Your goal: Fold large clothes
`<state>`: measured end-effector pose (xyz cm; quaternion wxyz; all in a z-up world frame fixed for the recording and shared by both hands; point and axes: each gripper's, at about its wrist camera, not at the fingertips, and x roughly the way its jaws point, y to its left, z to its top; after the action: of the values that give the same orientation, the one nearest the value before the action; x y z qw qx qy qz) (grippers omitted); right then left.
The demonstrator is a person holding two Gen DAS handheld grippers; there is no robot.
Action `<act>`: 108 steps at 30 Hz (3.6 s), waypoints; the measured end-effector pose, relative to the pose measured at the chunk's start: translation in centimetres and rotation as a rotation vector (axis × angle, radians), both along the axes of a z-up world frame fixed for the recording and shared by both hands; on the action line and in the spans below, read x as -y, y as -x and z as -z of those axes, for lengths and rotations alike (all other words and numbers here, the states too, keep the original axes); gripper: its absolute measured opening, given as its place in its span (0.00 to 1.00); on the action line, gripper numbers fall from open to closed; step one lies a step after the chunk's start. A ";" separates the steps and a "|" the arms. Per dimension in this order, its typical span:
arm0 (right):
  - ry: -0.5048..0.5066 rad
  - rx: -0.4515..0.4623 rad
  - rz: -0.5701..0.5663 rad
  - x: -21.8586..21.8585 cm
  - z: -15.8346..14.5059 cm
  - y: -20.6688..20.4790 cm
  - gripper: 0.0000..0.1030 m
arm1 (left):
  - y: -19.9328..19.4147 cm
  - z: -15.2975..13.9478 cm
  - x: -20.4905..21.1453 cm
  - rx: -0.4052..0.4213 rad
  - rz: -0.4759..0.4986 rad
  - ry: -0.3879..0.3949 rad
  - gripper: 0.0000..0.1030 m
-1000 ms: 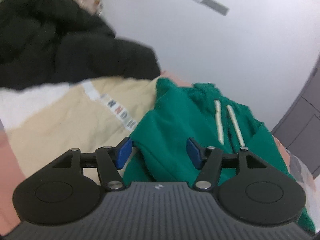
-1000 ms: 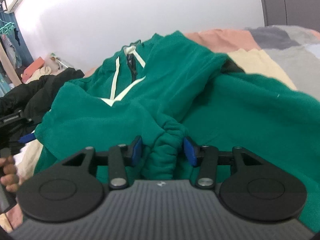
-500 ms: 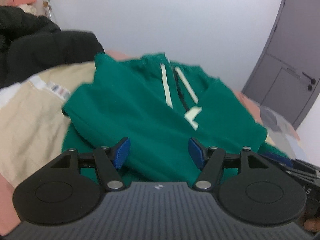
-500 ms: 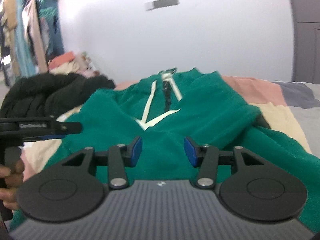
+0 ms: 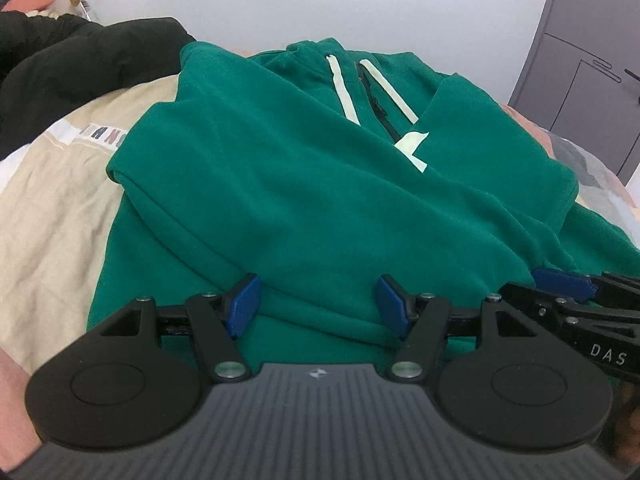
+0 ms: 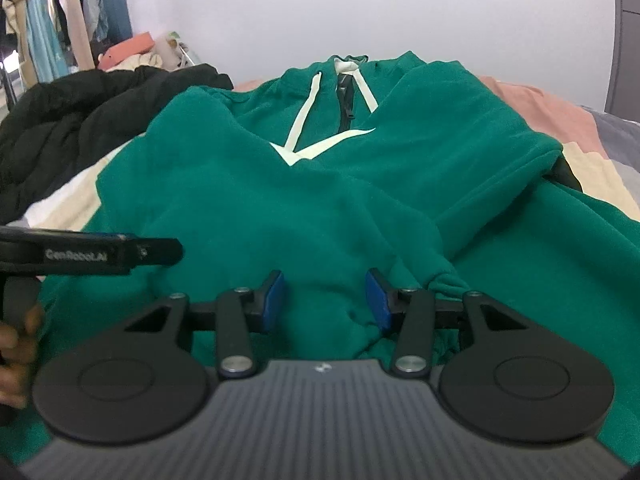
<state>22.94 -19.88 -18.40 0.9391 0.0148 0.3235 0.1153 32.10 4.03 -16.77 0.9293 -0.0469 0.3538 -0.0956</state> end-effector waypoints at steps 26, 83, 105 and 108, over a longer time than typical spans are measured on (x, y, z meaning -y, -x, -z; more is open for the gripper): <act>-0.162 0.151 0.017 4.0 -9.2 -23.9 0.68 | -27.0 -9.0 -2.0 0.060 -0.055 0.310 0.77; -0.151 0.129 -0.092 4.0 -6.9 -5.4 0.13 | -0.2 -7.1 -1.2 -0.011 0.082 0.198 0.27; -0.163 0.168 -0.041 1.2 -10.5 -2.6 0.72 | 8.6 -11.8 -4.8 0.165 -0.055 0.185 0.73; -0.165 0.170 -0.020 -0.2 -11.3 -3.9 0.83 | 8.1 -11.2 -5.7 0.175 -0.071 0.163 0.73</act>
<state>26.85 -19.71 -7.09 0.9575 0.0788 0.2323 0.1518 23.96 9.73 -5.55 0.9524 -0.1261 0.2607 -0.0948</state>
